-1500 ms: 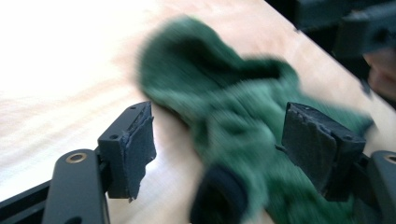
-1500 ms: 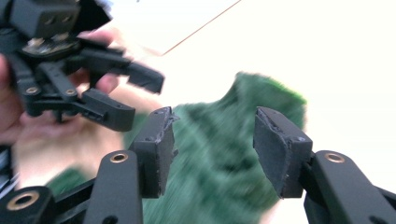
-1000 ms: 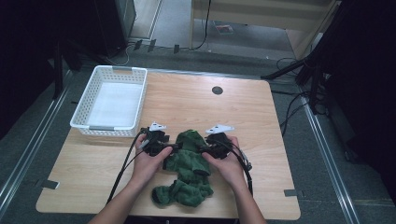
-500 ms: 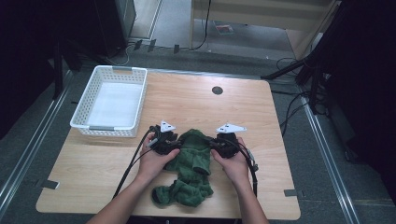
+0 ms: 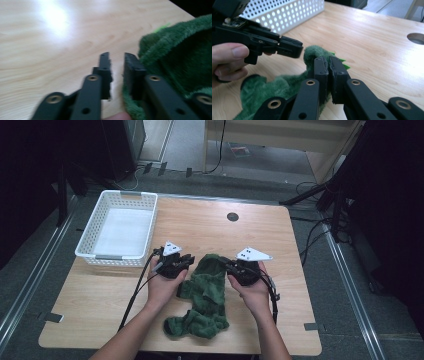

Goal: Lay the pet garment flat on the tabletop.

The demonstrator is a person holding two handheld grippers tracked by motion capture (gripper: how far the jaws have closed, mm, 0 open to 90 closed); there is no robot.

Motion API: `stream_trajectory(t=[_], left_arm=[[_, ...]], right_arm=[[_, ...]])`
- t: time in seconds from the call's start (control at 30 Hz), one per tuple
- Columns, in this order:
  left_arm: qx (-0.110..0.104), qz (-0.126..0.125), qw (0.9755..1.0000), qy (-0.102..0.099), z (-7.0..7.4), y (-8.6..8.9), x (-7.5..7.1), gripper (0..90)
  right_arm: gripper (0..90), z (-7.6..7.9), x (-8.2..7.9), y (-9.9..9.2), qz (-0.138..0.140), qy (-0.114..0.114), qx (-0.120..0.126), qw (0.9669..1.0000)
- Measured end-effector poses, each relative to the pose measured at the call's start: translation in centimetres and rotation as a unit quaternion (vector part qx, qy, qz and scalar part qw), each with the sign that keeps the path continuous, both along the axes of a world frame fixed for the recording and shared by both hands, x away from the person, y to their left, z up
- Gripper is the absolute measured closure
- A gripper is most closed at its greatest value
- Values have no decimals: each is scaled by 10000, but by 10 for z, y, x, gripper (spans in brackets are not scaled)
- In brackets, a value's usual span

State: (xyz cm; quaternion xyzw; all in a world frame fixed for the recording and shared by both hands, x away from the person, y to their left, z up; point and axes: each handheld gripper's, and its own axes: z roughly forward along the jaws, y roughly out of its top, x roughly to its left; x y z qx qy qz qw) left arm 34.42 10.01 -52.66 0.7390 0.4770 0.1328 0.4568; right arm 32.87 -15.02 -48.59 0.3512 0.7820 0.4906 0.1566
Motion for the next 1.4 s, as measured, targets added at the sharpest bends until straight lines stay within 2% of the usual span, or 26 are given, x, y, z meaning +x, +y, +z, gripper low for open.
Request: stream_trajectory(t=[0.07,0.13,0.17,0.33,0.43,0.53,0.6,0.67,0.7,0.73,0.77,0.83,0.87,0.9,0.93,1.0,1.03,1.07,1.1,1.13,1.17,1.2,1.23,1.3,1.37,1.4], left_arm=[[241,-103,9995,149,-6,-7,4,586],[392,-172,9987,294,-13,-13,9,566],[543,-220,9977,331,-17,-18,11,536],[708,-447,9964,153,-17,-27,10,571],[938,-591,9938,51,-17,-34,8,619],[979,-722,9926,-29,-16,-39,6,779],[1045,-870,9907,-84,-16,-42,5,865],[1054,-867,9906,-67,-15,-41,5,890],[990,-692,9926,-108,-12,-35,5,898],[990,-692,9926,-108,-12,-35,5,900],[948,-586,9937,-146,-9,-31,6,900],[841,-309,9957,-251,-3,-21,7,900],[806,-111,9957,-433,5,-14,6,900],[806,-111,9957,-433,5,-14,6,900],[805,30,9951,-564,8,-11,4,900],[878,48,9944,-589,7,-10,2,900],[931,11,9941,-557,3,-11,1,900],[995,-65,9938,-485,-2,-10,0,900],[1023,-97,9937,-442,-8,-10,-2,900],[1032,-257,9938,-337,-15,-8,-6,898],[1051,-319,9933,-354,-18,-8,-9,898],[1051,-319,9933,-354,-18,-8,-9,897],[1119,-373,9923,-381,-19,-9,-12,896],[1202,-492,9906,-429,-19,-10,-15,895],[1162,-623,9905,-379,-19,-9,-15,882],[1128,-667,9908,-340,-19,-8,-15,850]], right_arm=[[859,-6,1,-1,-71,132,-280,9995],[859,-8,2,-2,-92,217,-283,9993],[858,-11,3,-7,-168,389,-338,9985],[856,-16,4,-17,-306,556,-281,9976],[854,-19,4,-22,-300,666,-241,9970],[853,-21,3,-22,-259,695,-271,9969],[853,-22,2,-20,-235,731,-248,9967],[853,-22,2,-18,-211,683,-275,9971],[856,-20,1,-17,-257,610,-261,9975],[860,-19,1,-18,-275,536,-242,9979],[860,-19,1,-18,-275,536,-242,9979],[874,-15,0,-21,-378,358,-163,9985],[879,-13,-3,-21,-337,161,-94,9993],[879,-13,-3,-21,-337,161,-94,9993],[883,-13,-5,-16,-237,23,-213,9995],[884,-15,-5,-13,-171,34,-302,9994],[884,-21,-4,-9,-140,87,-566,9983],[884,-21,-4,-9,-140,87,-566,9983],[881,-28,-2,-9,-108,252,-763,9967],[881,-32,-1,-10,-108,319,-825,9960],[881,-34,-1,-11,-117,360,-883,9954],[881,-34,-1,-11,-117,360,-883,9954],[879,-38,0,-12,-110,400,-1015,9940],[877,-40,-1,-13,-110,424,-1084,9931],[866,-43,-1,-13,-113,434,-1225,9915],[806,-46,-2,-14,2,572,-1323,9896]])
